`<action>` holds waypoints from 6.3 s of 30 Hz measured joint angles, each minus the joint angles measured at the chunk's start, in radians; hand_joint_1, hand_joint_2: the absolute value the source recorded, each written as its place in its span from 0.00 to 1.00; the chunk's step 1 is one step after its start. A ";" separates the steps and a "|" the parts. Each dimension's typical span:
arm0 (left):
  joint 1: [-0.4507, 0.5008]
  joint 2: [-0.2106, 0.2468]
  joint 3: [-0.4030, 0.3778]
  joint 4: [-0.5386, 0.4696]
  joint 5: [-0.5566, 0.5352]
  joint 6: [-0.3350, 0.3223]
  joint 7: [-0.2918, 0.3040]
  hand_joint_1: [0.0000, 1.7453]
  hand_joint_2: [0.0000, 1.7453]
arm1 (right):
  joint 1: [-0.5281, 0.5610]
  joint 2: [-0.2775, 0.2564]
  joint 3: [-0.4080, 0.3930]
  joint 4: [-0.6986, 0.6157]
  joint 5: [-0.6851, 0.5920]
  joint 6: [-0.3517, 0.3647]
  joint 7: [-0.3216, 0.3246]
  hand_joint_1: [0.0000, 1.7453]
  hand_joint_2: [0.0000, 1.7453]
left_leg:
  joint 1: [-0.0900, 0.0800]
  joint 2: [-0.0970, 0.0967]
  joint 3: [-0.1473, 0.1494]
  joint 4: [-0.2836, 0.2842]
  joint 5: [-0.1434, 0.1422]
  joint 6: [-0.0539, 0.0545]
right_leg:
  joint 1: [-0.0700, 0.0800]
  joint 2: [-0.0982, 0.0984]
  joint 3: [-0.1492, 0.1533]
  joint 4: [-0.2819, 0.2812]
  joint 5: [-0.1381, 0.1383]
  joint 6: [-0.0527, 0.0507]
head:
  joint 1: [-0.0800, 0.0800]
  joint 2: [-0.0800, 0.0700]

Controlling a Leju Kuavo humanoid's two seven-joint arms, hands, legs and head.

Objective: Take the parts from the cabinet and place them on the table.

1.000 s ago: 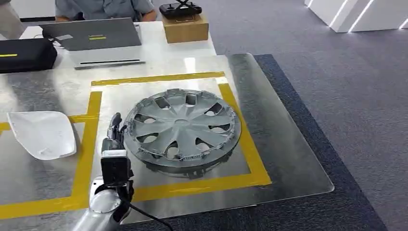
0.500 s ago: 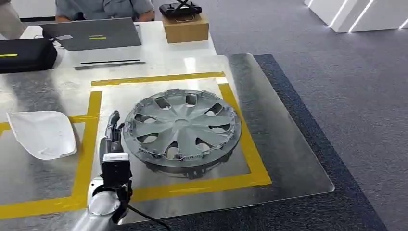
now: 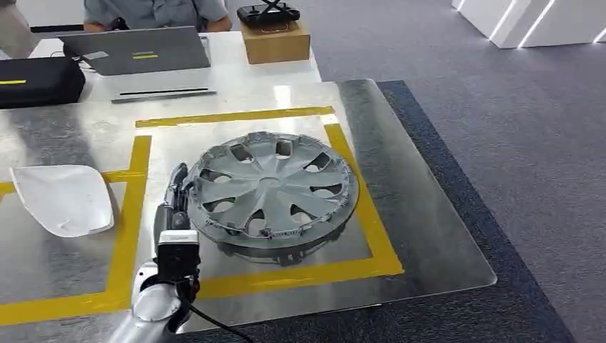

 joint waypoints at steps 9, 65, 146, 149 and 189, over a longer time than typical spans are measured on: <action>0.002 0.004 -0.001 -0.003 0.000 0.000 0.000 0.00 0.00 | 0.001 0.000 -0.006 0.000 0.000 0.002 -0.007 0.00 0.00 | 0.000 0.000 0.000 0.000 0.000 0.000 | 0.000 0.000 0.000 0.000 0.000 0.000 | 0.000 0.000; 0.062 -0.027 0.006 -0.039 -0.045 0.082 -0.006 0.00 0.00 | 0.001 0.011 -0.016 0.000 -0.002 -0.003 -0.054 0.00 0.00 | -0.001 0.002 0.064 -0.067 0.019 0.029 | -0.004 -0.004 -0.119 0.216 -0.051 0.018 | 0.011 0.000; 0.070 -0.014 -0.059 -0.044 -0.120 0.097 0.013 0.00 0.00 | -0.005 0.027 -0.023 0.003 0.004 0.003 -0.047 0.00 0.00 | -0.009 -0.002 -0.033 0.033 0.018 0.001 | 0.009 -0.008 0.000 0.028 -0.014 -0.009 | 0.002 0.000; 0.069 -0.016 -0.061 -0.044 -0.121 0.096 0.013 0.00 0.00 | -0.004 0.027 -0.023 0.005 0.004 0.003 -0.047 0.00 0.00 | -0.009 0.002 -0.043 0.024 0.036 0.029 | 0.001 -0.008 -0.020 0.038 -0.031 0.004 | 0.001 0.000; 0.068 -0.011 -0.074 -0.044 -0.150 0.099 0.027 0.00 0.00 | -0.009 0.046 -0.028 0.006 0.006 -0.022 -0.033 0.00 0.00 | -0.024 0.004 -0.009 -0.006 0.032 0.040 | 0.021 -0.012 0.058 0.017 -0.046 -0.016 | 0.007 0.000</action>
